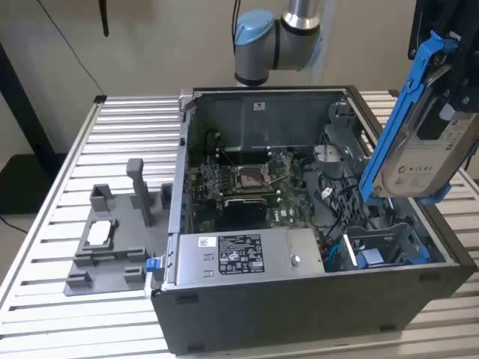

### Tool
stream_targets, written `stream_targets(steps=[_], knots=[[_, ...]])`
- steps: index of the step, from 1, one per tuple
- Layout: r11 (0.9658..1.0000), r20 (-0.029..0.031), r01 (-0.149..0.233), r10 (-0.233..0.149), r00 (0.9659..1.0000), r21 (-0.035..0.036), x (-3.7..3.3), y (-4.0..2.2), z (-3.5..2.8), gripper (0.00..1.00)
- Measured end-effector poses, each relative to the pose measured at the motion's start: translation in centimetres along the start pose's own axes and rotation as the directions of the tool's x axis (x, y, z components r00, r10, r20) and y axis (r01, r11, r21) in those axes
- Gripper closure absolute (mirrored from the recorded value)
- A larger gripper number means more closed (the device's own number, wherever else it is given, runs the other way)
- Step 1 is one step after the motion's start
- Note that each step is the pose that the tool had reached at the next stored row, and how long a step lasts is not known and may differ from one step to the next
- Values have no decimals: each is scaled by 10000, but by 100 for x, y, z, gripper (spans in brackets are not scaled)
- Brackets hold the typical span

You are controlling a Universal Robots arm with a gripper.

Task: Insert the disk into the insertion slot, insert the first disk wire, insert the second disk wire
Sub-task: 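Insert the disk into the insertion slot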

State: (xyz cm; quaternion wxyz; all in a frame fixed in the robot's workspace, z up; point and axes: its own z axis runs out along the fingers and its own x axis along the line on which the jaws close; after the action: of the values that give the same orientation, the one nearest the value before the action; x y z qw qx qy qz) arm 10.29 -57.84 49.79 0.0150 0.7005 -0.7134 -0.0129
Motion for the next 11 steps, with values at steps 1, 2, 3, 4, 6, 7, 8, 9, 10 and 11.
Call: stream_targets(steps=[1, 2, 3, 4, 6, 7, 8, 9, 10, 11], knots=[[10000, 0, 0, 0, 10000, 0, 0, 0, 0, 67], [10000, 0, 0, 0, 10000, 0, 0, 0, 0, 67], [10000, 0, 0, 0, 10000, 0, 0, 0, 0, 67], [10000, 0, 0, 0, 10000, 0, 0, 0, 0, 67], [10000, 0, 0, 0, 10000, 0, 0, 0, 0, 67], [10000, 0, 0, 0, 10000, 0, 0, 0, 0, 67], [10000, -1, 0, 0, 10000, 0, 0, 0, 0, 67], [10000, -3, -1, 1, 10000, 0, 0, 0, 0, 67], [10000, -9, 0, 0, 10000, 0, 0, 0, 2, 67], [10000, -10, 0, 0, 10000, 0, 0, 0, 2, 67]])
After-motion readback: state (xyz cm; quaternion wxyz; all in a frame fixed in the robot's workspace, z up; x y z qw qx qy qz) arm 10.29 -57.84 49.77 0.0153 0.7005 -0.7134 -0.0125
